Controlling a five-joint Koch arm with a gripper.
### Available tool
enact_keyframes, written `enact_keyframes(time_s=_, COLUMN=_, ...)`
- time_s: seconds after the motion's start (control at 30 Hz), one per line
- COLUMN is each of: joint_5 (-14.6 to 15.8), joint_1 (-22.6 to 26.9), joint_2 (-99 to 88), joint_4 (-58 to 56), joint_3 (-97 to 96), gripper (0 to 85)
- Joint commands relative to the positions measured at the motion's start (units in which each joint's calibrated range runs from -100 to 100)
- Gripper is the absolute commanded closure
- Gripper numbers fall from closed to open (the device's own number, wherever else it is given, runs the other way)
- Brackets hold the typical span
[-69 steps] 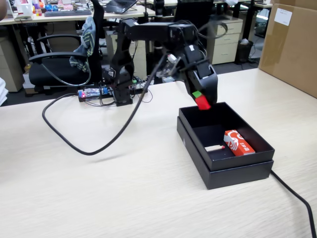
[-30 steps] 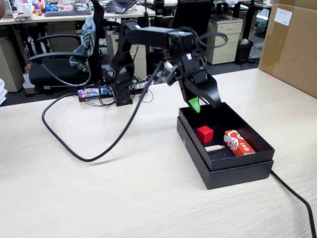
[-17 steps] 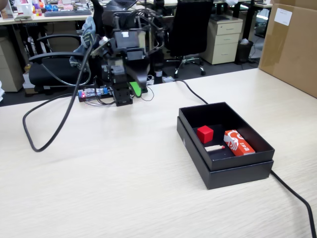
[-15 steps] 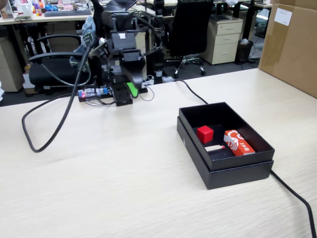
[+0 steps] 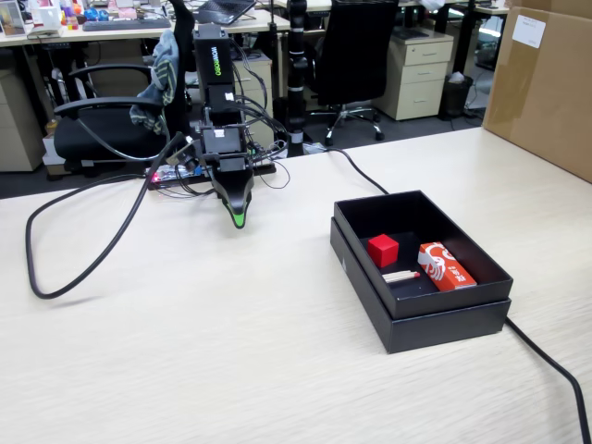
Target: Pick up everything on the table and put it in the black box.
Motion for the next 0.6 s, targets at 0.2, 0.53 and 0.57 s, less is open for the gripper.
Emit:
enact_keyframes(time_s=0.2, joint_5=-2.25, joint_1=-0.20, joint_2=-2.09, joint_4=26.82, joint_3=-18.65, gripper=36.2)
enact_keyframes(time_s=0.53, joint_5=-2.10, joint_1=-0.05, joint_2=0.20, joint_4=25.87, joint_3=-20.65, gripper=37.5)
enact_keyframes(time_s=0.57, joint_5=-2.15, joint_1=-0.10, joint_2=0.20, joint_4=25.87, joint_3=-20.65, gripper=37.5)
